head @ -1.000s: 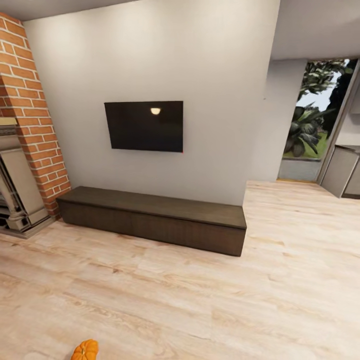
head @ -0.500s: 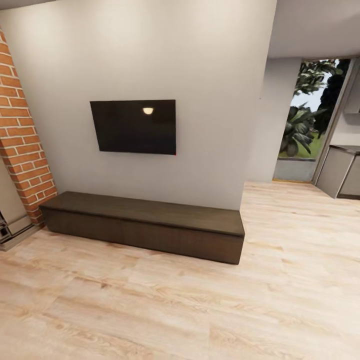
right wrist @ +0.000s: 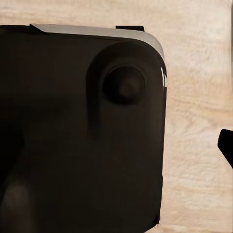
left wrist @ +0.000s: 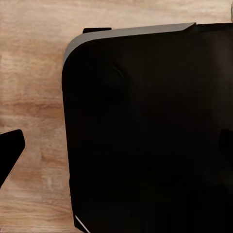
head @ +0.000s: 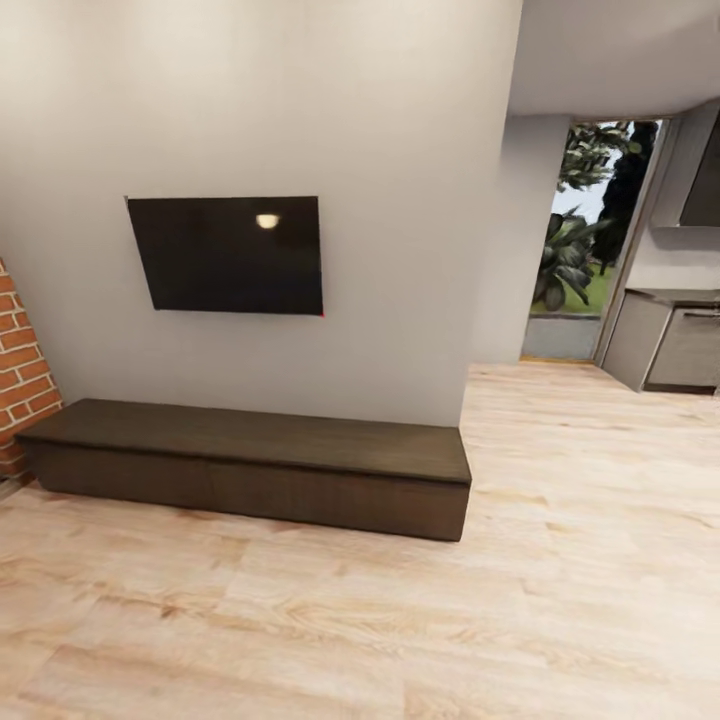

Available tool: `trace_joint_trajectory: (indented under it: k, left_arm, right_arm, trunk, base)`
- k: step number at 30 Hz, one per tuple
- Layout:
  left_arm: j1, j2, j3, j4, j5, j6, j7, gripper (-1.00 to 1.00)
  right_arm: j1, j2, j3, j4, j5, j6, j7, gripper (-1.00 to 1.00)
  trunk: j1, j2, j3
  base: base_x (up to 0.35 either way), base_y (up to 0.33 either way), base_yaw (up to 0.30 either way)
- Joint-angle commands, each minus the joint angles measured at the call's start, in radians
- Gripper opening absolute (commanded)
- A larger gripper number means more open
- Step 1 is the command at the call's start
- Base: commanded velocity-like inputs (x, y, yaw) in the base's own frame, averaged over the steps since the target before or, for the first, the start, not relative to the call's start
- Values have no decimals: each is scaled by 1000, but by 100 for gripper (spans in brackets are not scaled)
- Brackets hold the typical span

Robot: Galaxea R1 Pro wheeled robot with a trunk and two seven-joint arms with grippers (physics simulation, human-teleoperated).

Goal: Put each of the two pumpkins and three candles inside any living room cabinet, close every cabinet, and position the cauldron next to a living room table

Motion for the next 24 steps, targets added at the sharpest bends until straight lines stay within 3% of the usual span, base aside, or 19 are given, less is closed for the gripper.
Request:
trace_joint_trajectory:
  k: [1,24]
  left_arm:
    - [0,0,-1,-1,-1,-2,-1,100]
    - [0,0,-1,-1,-1,-2,-1,100]
  right_arm:
    - [-1,0,0,1,0,-3,-1,100]
    - [-1,0,0,1,0,-5,-1,100]
  trunk:
    - [1,0,-1]
    - [1,0,-1]
  base:
    - [291,0,-87]
    - [288,-70,-38]
